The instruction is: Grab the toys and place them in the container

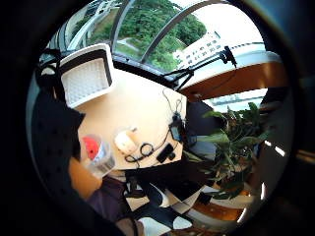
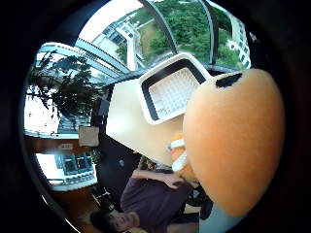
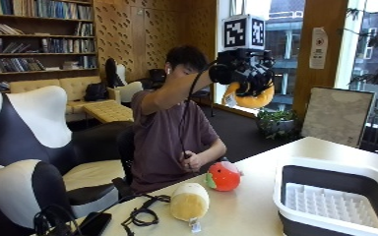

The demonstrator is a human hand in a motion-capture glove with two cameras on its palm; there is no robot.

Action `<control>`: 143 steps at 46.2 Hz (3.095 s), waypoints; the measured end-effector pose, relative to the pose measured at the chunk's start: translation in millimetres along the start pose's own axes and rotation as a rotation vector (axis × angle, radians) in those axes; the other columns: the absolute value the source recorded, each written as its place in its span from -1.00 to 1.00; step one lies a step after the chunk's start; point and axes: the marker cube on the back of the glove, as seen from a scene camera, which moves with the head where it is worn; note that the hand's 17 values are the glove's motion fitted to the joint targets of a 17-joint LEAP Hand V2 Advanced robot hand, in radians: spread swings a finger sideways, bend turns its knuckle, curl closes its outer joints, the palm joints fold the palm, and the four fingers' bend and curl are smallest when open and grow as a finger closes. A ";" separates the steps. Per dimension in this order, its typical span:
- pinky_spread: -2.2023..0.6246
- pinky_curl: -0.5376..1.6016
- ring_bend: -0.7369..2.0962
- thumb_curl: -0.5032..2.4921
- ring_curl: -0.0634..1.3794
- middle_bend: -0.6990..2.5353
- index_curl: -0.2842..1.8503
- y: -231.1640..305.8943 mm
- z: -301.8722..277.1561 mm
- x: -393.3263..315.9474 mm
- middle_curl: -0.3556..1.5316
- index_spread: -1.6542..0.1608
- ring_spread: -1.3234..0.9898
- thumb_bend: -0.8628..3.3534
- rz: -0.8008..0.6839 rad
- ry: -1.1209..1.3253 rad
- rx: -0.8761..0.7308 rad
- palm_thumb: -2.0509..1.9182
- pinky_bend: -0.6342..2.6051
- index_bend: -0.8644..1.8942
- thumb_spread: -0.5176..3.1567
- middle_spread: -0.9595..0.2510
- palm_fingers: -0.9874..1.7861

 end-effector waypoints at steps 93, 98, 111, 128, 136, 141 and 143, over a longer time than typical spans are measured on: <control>0.60 -0.16 -0.24 -0.42 -0.42 -0.50 -0.61 138.5 242.4 131.8 -0.37 0.58 0.19 -0.59 0.079 -0.106 -0.413 0.06 0.03 -0.32 0.01 0.68 -0.47; 0.60 -0.15 -0.24 -0.42 -0.42 -0.50 -0.61 144.1 314.6 121.7 -0.38 0.57 0.20 -0.60 0.089 -0.021 -0.535 0.06 0.05 -0.33 -0.01 0.71 -0.47; 0.43 -0.16 0.19 -0.34 -0.26 -0.36 -0.63 118.1 335.3 100.1 -0.34 0.54 0.00 -0.50 0.050 0.012 -0.281 0.27 0.11 -0.26 -0.03 0.50 0.23; 0.33 -0.08 0.37 -0.17 0.00 -0.04 -0.52 38.5 142.2 53.0 -0.07 0.40 -0.16 -0.49 0.103 -0.067 -0.252 0.39 0.09 -0.04 -0.31 0.07 0.47; 0.31 -0.05 0.39 -0.13 0.04 0.01 -0.47 -8.9 70.8 12.6 0.02 0.37 -0.19 -0.50 0.092 -0.093 -0.134 0.39 0.11 0.02 -0.38 -0.01 0.42; 0.31 -0.03 0.41 -0.10 0.06 0.02 -0.44 -59.1 55.8 -19.7 0.07 0.35 -0.20 -0.51 0.074 -0.133 -0.073 0.39 0.13 0.05 -0.41 -0.04 0.39; 0.31 -0.02 0.42 -0.10 0.07 0.03 -0.43 -77.8 59.4 -30.8 0.09 0.35 -0.21 -0.51 0.075 -0.145 -0.071 0.39 0.13 0.06 -0.42 -0.06 0.38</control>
